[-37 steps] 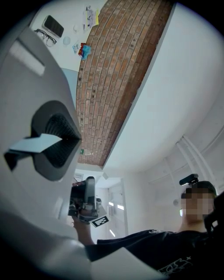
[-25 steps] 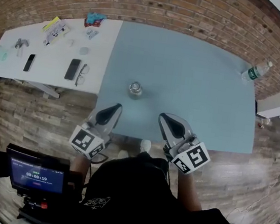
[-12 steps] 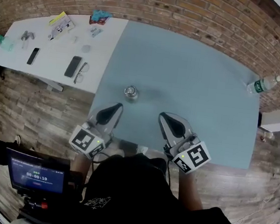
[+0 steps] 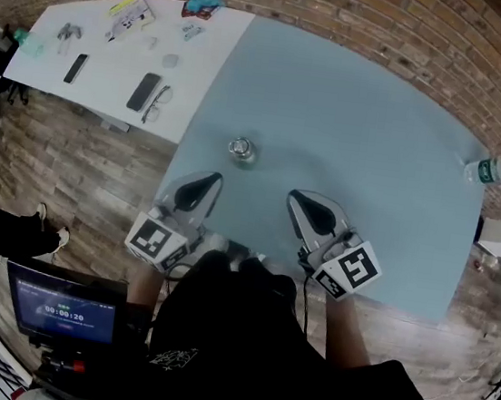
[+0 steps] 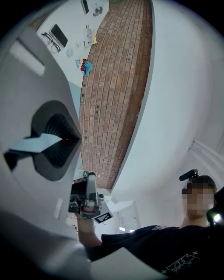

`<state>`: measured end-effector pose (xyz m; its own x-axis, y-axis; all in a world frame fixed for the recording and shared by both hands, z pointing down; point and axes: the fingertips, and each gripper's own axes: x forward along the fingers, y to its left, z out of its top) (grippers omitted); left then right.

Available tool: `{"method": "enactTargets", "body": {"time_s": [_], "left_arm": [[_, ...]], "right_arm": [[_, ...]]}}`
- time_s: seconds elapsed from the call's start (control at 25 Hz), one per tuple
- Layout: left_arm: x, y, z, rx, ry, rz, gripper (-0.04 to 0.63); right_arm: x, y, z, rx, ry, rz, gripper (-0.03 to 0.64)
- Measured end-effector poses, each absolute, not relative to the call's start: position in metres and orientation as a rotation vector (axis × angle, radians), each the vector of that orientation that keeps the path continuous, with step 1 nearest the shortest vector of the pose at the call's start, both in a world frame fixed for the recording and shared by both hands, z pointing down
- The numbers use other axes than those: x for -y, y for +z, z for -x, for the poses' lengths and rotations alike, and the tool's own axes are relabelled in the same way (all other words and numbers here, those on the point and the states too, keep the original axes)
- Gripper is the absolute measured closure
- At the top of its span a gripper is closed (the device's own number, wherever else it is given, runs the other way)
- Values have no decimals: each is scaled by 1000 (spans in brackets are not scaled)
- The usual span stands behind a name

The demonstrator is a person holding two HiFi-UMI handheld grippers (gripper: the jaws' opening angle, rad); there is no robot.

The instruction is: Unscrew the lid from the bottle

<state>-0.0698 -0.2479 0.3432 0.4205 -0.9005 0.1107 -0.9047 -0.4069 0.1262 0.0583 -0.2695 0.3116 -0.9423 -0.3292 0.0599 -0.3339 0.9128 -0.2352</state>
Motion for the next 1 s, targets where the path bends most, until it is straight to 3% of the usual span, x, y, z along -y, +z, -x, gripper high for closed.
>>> {"method": "enactTargets", "body": {"time_s": [1.0], "left_arm": [[279,388,97,1591,52,-2467,573]], "right_arm": [[292,340,-1,2967,157,-630,614]]}}
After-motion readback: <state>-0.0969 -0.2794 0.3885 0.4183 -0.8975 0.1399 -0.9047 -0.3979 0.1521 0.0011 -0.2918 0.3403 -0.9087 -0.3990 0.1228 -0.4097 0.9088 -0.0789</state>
